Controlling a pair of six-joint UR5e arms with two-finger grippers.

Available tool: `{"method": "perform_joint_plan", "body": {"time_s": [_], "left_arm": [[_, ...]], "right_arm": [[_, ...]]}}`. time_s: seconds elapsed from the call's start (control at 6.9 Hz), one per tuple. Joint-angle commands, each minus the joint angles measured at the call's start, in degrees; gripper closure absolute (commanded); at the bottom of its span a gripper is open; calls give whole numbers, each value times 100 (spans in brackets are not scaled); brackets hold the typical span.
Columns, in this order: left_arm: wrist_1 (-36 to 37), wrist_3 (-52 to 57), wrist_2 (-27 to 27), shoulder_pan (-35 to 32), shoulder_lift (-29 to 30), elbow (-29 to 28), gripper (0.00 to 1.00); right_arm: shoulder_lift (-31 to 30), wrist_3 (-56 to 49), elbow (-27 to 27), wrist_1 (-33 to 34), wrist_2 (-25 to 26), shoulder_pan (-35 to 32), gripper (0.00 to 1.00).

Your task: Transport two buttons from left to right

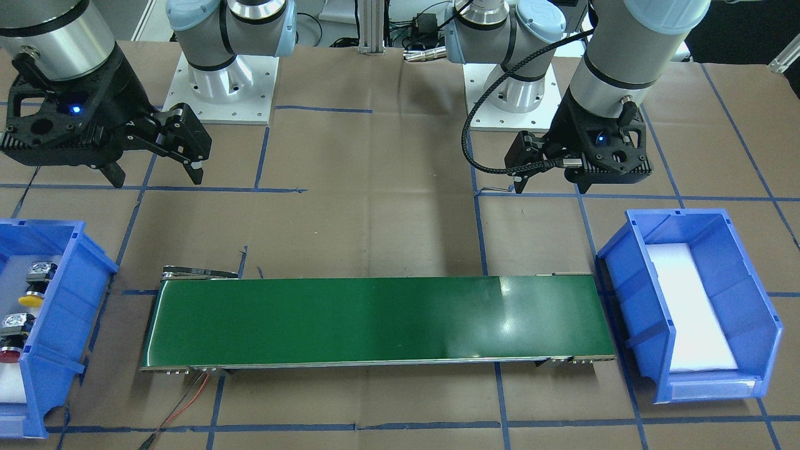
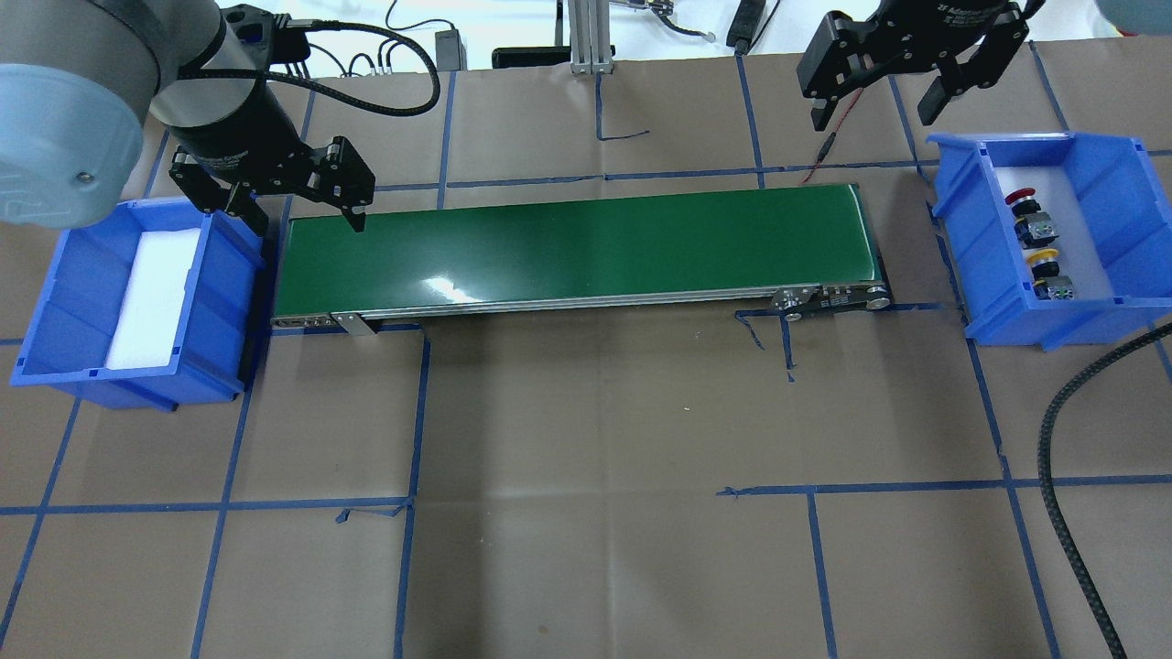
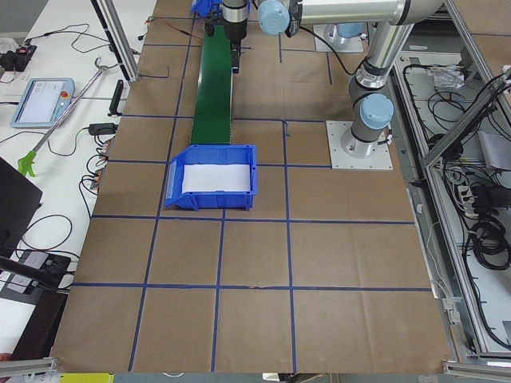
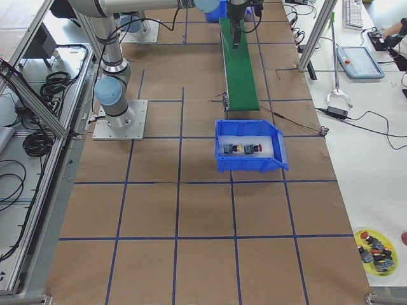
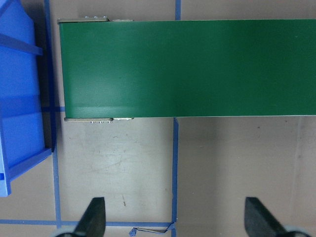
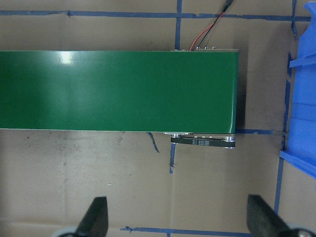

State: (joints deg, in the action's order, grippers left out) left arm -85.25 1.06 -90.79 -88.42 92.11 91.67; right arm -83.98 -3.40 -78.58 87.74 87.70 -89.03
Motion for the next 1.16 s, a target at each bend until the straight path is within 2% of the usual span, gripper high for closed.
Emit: {"method": "perform_joint_plan", "body": {"time_s": [0.0, 0.14, 0.29, 0.43, 1.01], "left_arm": [[0, 0, 0, 0, 0, 0, 0], [0, 0, 0, 0, 0, 0, 0], [0, 0, 0, 0, 0, 0, 0], [0, 0, 0, 0, 0, 0, 0], [0, 0, 0, 0, 8, -9, 0]], "right_arm": [[-109, 15, -96, -116, 28, -27, 0], [-345, 84, -453, -108, 28, -27, 0], [-756, 189, -1066, 40, 2, -27, 0], [-1047, 182, -1455, 450, 37, -36, 0], [-1042, 155, -1520, 639, 46, -36, 0]]}}
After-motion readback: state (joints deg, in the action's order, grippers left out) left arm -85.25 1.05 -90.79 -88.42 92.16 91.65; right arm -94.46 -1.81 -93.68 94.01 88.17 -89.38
